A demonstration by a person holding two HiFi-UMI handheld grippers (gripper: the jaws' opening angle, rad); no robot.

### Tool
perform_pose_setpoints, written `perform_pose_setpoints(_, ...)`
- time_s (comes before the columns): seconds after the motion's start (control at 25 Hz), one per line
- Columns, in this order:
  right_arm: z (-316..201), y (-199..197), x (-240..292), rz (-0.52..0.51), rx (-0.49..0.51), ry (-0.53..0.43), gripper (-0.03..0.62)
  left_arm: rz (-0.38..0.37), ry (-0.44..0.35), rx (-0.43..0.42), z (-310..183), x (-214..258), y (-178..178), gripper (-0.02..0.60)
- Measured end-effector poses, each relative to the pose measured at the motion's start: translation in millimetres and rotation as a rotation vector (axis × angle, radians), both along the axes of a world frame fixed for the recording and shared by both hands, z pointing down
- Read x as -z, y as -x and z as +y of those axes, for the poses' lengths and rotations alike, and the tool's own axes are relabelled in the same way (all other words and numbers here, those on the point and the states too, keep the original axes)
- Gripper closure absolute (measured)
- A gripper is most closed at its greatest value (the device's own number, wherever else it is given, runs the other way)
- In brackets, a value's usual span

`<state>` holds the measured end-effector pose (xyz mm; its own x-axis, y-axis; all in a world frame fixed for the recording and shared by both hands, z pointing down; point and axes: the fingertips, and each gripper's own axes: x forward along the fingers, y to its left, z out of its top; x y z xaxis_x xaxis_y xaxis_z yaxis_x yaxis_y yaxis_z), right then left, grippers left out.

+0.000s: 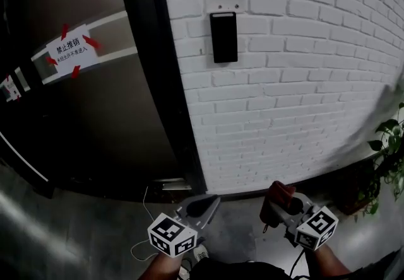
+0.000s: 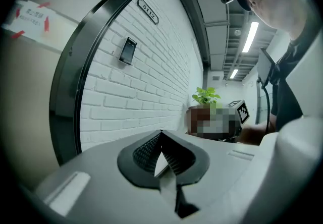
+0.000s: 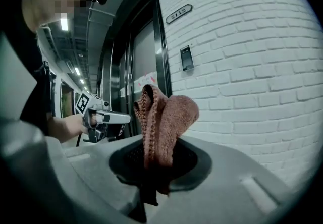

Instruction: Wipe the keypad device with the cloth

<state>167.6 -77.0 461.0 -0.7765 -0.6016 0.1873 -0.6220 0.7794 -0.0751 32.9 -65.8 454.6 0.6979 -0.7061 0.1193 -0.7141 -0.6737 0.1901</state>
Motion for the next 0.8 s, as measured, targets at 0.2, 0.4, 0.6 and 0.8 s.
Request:
perform_pose_setpoints(0.2,39.7,-41.8,-24.5,-0.033,0.074,0.045,0.537,0.017,0.083,0.091,46.2,-33.4,-34.3,0.565)
perform_pose_setpoints(0.4,60.7,-54.1,-39.6,-0.024,0.120,0.077,0.537,-0.003,0.104,0.153,73.8,-44.6,-46.4,0.565)
perform_pose_setpoints(0.6,62.1,-53.0,-29.6,-0.014,0.102,0.049,0.537,-0.031,0.095,0.118,77.5,-39.6,-47.6,0.565)
perform_pose_setpoints(0.8,64.0,-37.6,-21.1,-0.038,0.074,0.041,0.537,-0.034,0.093,0.077,78.9,-33.5,-36.5,0.565)
